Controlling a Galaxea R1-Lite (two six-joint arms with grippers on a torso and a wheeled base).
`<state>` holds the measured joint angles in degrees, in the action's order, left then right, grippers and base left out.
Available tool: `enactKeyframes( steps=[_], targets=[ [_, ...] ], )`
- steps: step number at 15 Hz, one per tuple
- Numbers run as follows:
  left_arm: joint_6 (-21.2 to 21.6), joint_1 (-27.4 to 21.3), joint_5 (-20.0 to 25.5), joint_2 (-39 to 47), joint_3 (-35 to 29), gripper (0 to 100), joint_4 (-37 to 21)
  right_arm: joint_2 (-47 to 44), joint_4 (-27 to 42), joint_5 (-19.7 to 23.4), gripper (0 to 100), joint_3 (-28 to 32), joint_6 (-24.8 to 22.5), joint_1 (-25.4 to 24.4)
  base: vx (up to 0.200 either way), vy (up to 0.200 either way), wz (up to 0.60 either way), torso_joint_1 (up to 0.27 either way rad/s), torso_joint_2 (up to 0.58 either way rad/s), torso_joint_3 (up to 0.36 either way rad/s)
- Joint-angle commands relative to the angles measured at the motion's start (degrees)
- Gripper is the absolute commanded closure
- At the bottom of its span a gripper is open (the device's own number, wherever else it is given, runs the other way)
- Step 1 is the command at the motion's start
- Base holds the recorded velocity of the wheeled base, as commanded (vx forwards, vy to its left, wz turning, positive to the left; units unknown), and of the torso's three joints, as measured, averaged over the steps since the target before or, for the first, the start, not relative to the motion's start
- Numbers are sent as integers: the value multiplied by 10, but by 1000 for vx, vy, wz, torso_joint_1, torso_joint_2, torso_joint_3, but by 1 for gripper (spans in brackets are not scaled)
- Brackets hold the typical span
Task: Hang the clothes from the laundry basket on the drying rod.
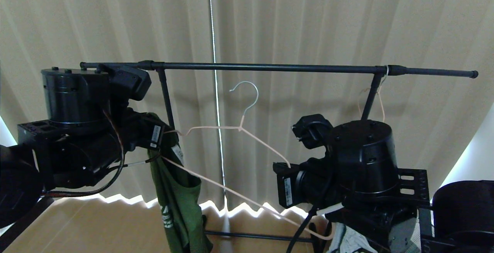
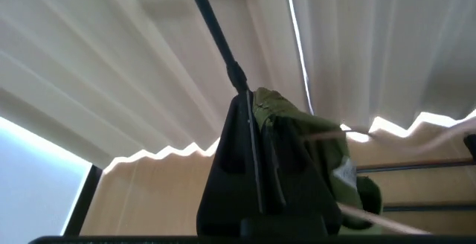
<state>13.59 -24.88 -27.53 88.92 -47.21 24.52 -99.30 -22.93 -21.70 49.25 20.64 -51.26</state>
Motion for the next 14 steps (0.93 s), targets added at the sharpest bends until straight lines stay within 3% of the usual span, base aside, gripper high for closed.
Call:
enactKeyframes(
  steps=[1, 11, 14],
  targets=[
    [0, 0, -6, -1, 2, 100, 0, -12, -2, -7, 100, 10, 0, 14, 0, 0, 0, 0, 0, 0],
    [1, -17, -3, -12, 14, 100, 2, -35, -4, -10, 100, 34, 0, 5, 0, 0, 0, 0, 0, 0],
    [1, -34, 29, -14, 12, 100, 3, -45, -4, -8, 100, 43, 0, -2, 0, 0, 0, 0, 0, 0]
  ],
)
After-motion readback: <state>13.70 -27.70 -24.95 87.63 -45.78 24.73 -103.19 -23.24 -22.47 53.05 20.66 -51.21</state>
